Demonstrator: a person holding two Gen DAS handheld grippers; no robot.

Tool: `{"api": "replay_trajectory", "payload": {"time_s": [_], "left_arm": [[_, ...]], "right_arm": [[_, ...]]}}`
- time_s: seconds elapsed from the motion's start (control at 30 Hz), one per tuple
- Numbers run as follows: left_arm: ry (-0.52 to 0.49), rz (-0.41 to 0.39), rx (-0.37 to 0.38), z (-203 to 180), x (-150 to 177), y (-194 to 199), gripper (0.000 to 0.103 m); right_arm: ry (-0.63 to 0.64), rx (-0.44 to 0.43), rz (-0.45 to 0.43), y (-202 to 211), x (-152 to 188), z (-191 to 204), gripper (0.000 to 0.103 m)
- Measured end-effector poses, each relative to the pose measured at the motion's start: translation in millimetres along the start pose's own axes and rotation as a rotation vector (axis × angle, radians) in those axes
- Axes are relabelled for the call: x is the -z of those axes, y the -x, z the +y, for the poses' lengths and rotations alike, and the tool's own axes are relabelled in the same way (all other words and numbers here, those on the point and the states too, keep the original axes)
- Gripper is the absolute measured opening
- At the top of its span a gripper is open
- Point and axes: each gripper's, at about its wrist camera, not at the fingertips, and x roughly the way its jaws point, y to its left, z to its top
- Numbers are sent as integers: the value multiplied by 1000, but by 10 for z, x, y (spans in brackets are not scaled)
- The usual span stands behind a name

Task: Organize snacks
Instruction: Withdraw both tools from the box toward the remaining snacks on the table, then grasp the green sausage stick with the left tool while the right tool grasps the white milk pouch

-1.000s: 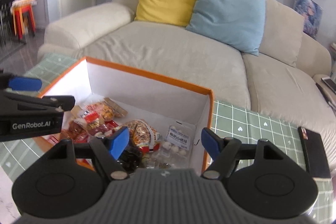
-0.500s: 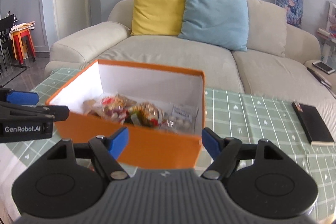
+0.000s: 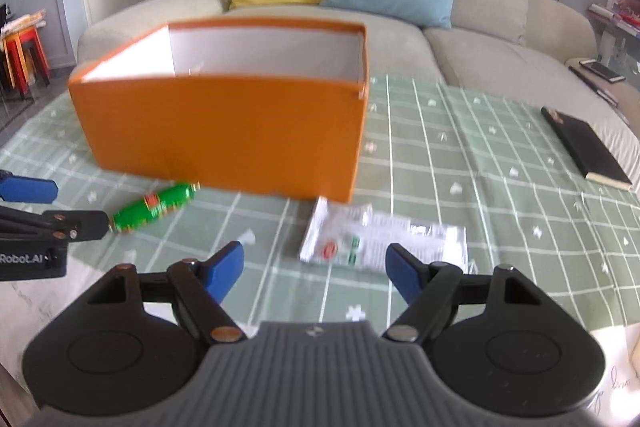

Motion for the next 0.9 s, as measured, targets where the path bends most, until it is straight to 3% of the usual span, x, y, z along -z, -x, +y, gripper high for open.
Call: {"api": "replay_trajectory", "payload": {"time_s": [0.2, 0.27, 0.37, 0.53, 0.67, 0.9], "left_arm": [[11, -8, 32, 28, 75, -12, 83], [4, -11, 31, 29, 81, -50, 84], [-10, 3, 15, 39, 59, -156, 84], [-33, 22, -2, 93, 33, -313, 84], [-40, 28, -7, 123, 13, -421, 84], [-28, 73, 18, 130, -48, -615, 81]], "right_arm": [[25, 4, 34, -138, 112, -3, 77], [42, 11, 46, -192, 119, -28, 86], [73, 30, 41, -249, 115, -85, 87], [55, 86, 60, -390, 115, -355, 88], [25, 138, 91, -513, 125, -582, 94], [-88, 38, 131, -635, 124, -818, 99]]}}
